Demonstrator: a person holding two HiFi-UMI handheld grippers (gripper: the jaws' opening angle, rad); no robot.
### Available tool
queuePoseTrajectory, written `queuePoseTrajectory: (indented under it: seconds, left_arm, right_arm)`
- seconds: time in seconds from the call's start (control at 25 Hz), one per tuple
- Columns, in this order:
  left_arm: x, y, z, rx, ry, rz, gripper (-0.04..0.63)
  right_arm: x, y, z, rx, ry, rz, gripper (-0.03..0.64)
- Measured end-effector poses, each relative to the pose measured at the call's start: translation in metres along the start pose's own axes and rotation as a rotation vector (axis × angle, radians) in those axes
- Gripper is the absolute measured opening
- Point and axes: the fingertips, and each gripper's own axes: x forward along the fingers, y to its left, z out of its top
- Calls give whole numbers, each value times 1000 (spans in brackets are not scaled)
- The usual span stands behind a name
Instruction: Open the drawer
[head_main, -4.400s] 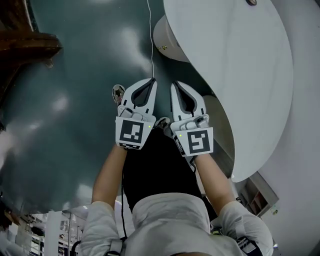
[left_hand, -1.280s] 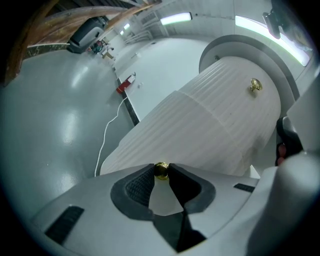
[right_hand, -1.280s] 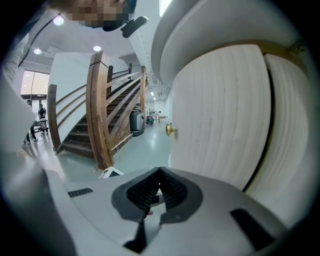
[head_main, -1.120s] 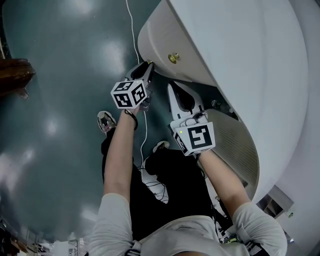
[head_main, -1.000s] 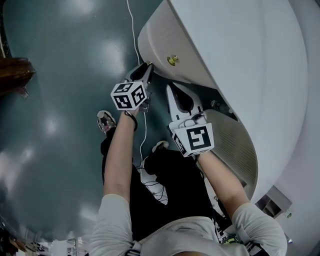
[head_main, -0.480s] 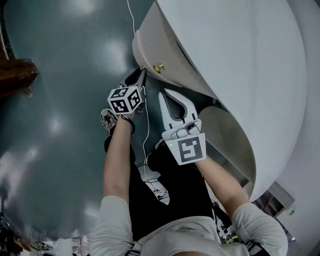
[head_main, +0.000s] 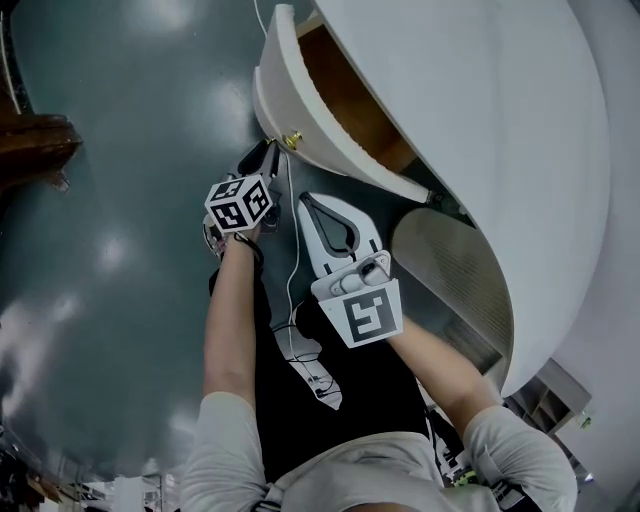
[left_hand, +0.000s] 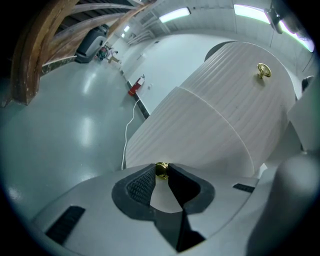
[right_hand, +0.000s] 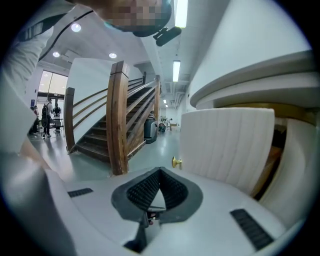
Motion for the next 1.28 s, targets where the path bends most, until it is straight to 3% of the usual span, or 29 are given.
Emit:
queuePoseTrajectory:
  seconds: [0.8, 1.28]
  left_arm:
    - [-64, 48, -8, -34, -15, 75, 74]
    - [-75, 43, -5, -44, 18, 138, 64]
  right_arm:
    - [-7, 67, 7, -23, 5, 99, 14]
    - [-17, 54, 21, 24, 17, 129, 14]
